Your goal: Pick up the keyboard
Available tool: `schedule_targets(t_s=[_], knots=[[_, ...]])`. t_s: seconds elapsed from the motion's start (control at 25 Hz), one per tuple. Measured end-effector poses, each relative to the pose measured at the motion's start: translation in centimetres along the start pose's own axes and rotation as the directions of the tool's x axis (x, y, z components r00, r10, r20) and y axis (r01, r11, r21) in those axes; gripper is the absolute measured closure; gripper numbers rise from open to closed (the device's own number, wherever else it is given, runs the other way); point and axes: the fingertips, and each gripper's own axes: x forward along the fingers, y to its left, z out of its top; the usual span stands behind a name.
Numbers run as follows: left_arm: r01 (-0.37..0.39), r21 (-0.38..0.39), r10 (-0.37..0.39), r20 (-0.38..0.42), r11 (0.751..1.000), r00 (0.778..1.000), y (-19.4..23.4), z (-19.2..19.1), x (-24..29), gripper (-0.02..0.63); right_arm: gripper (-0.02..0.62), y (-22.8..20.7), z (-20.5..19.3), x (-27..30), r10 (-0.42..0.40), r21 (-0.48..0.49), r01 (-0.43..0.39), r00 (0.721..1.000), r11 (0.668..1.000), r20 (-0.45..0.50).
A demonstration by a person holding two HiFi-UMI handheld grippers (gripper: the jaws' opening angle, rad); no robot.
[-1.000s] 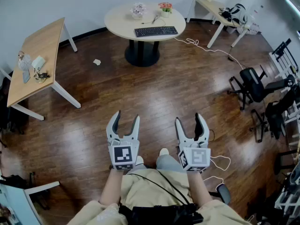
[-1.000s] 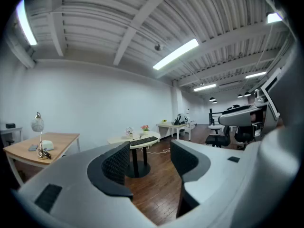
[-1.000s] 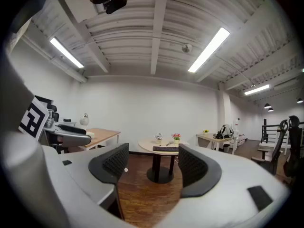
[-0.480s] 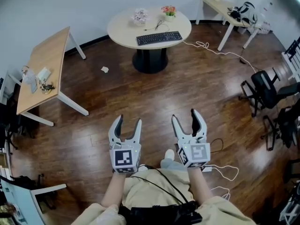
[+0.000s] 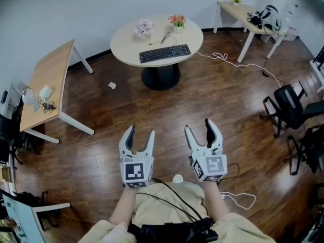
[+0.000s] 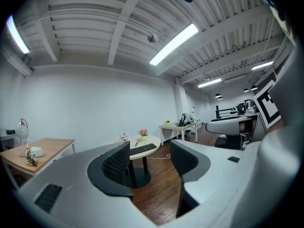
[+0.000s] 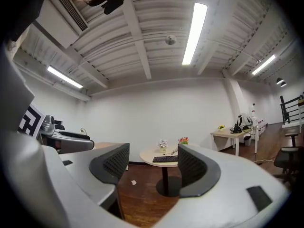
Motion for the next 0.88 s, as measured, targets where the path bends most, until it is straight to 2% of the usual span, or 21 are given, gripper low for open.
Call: schedule_targets(t_s=[0.2, 0.36, 0.52, 0.68, 0.88], knots=[[-0.018, 0.014, 0.018, -0.03, 1.0, 0.999, -1.7, -0.2, 2.1, 0.353, 0.273, -1.8, -2.1, 1.0, 0.034, 0.04, -0.033, 0.999, 0.999, -0.038], [-0.021, 0.006, 0.022, -0.067, 1.0, 0.998, -1.4, -1.2, 3.8, 0.353, 0.273, -2.0, -3.9, 3.1, 0.069, 0.064, -0.064, 0.995, 0.996, -0.078], [-0.022, -0.02, 0.021, -0.082, 1.0, 0.996, 0.8, -2.5, 6.9, 0.353, 0.273, -2.1, -4.5, 7.0, 0.085, 0.043, -0.081, 0.992, 0.996, -0.091], [-0.008, -0.044, 0.005, -0.084, 0.999, 0.996, 4.0, -3.6, 12.1, 0.353, 0.273, -2.4, -5.0, 12.0, 0.074, 0.008, -0.073, 0.992, 0.997, -0.104], [0.038, -0.044, -0.039, -0.033, 0.998, 0.999, 8.6, -1.4, 20.0, 0.353, 0.273, -3.8, -2.9, 19.3, 0.034, -0.048, -0.038, 0.994, 0.998, -0.099]])
